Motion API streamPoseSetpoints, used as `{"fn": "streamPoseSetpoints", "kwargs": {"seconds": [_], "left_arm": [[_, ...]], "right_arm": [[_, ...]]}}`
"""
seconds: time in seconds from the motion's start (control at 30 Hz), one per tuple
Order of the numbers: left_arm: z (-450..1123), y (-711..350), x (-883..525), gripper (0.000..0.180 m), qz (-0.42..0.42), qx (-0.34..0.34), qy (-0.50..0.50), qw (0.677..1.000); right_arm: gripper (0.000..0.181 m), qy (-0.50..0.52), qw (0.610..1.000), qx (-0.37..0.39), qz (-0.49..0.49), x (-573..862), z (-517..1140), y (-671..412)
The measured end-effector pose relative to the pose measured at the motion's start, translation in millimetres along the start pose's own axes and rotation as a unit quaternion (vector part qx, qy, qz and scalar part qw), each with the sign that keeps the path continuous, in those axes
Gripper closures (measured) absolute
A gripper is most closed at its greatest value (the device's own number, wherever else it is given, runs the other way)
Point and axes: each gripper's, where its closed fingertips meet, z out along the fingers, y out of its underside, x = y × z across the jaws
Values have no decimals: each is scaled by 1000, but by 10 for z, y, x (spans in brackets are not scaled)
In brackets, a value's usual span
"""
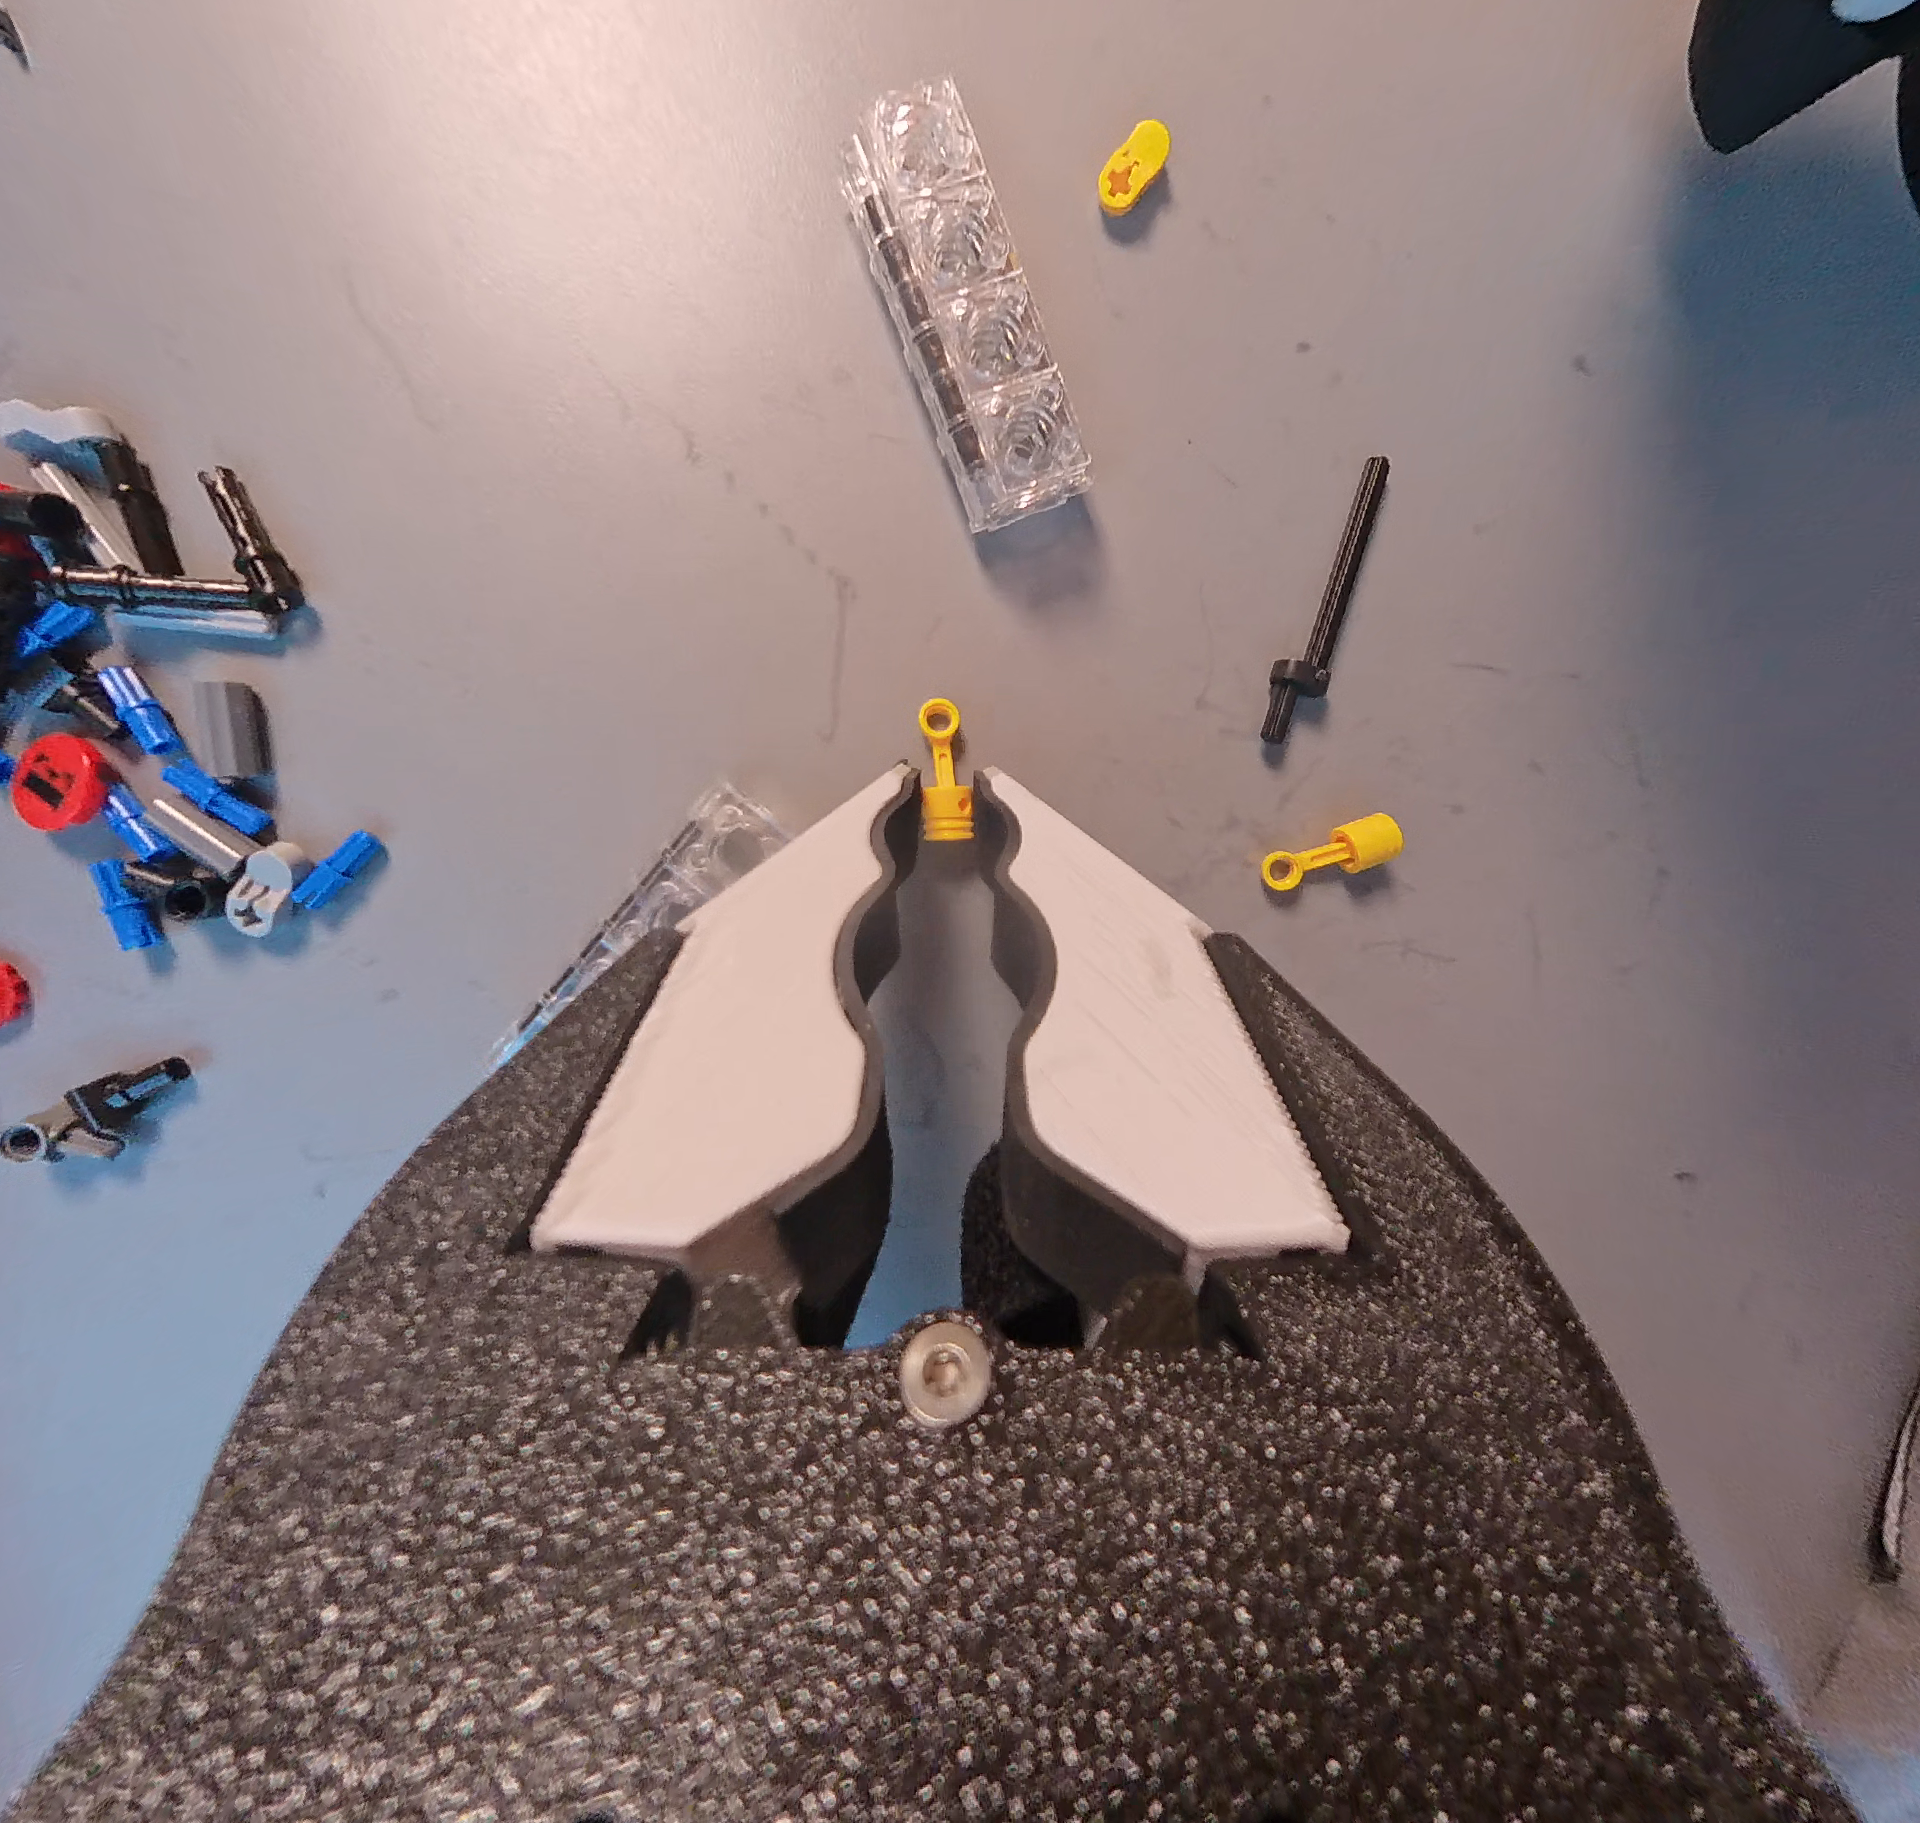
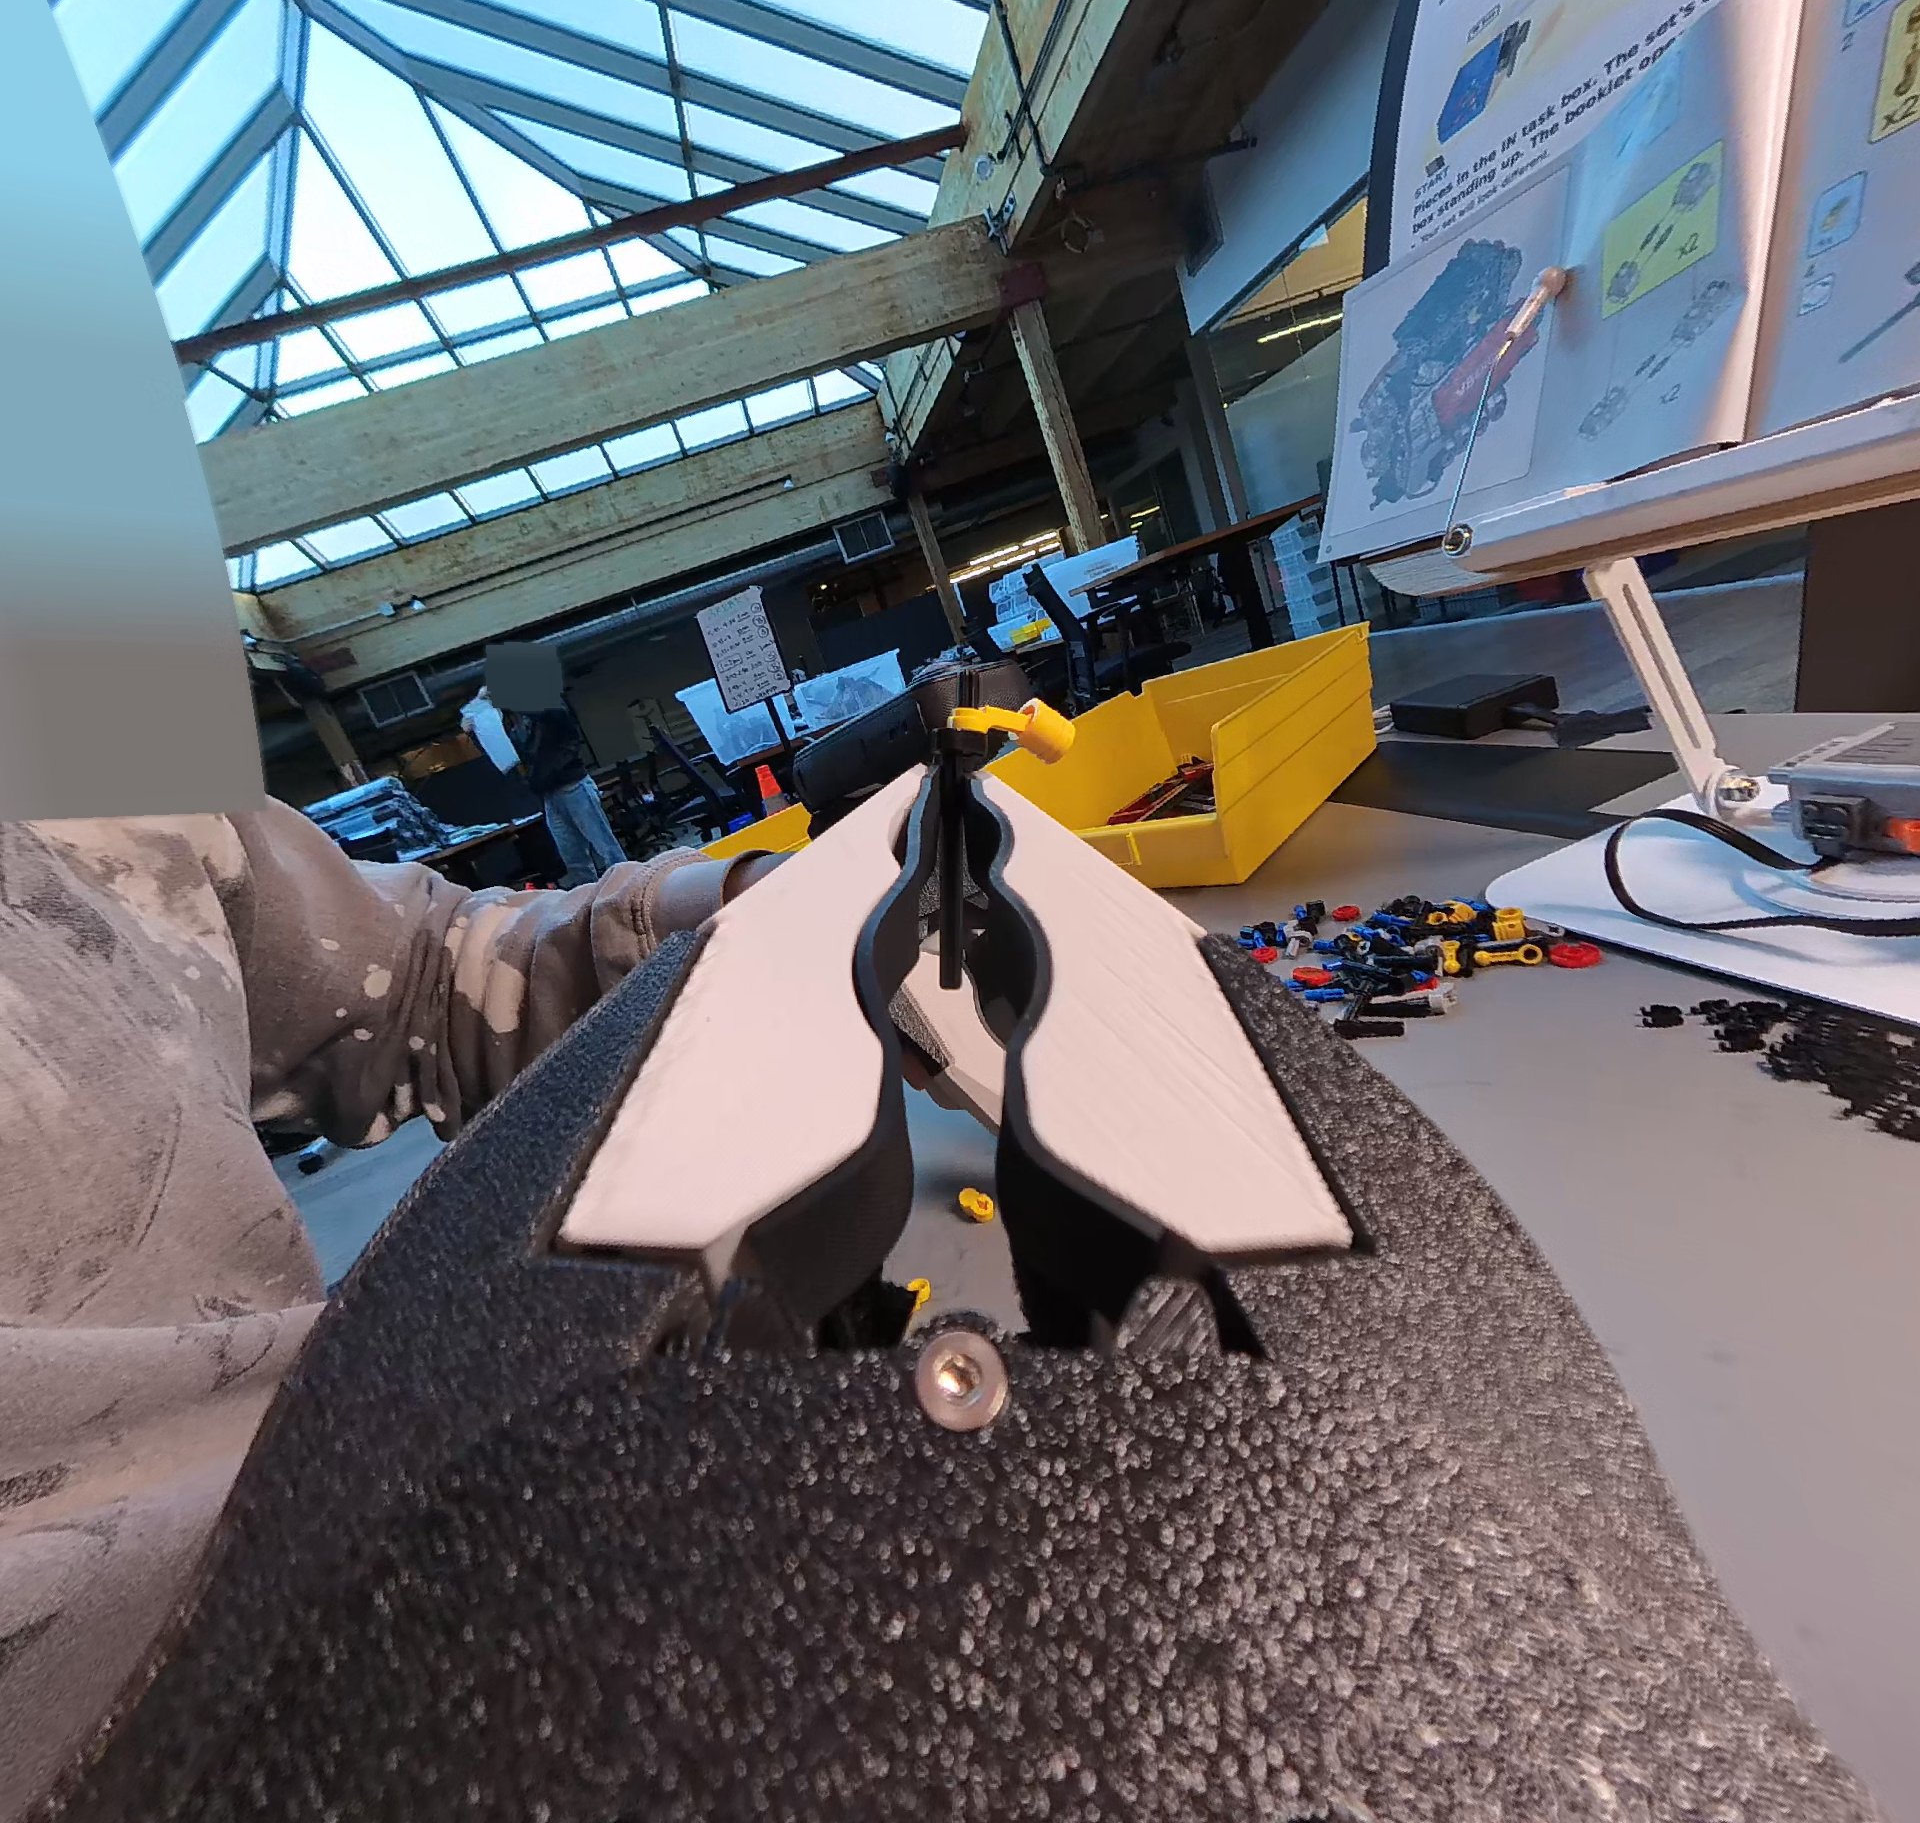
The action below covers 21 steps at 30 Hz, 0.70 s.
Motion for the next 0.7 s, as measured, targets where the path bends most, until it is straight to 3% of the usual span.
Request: {"fn": "streamPoseSetpoints", "kwargs": {"seconds": [0.7], "left_arm": [[-15, -1, -6, 168, 27, 0, 17, 999]], "right_arm": [[178, -24, 1000, -10, -10, -79, 23, 56]]}}
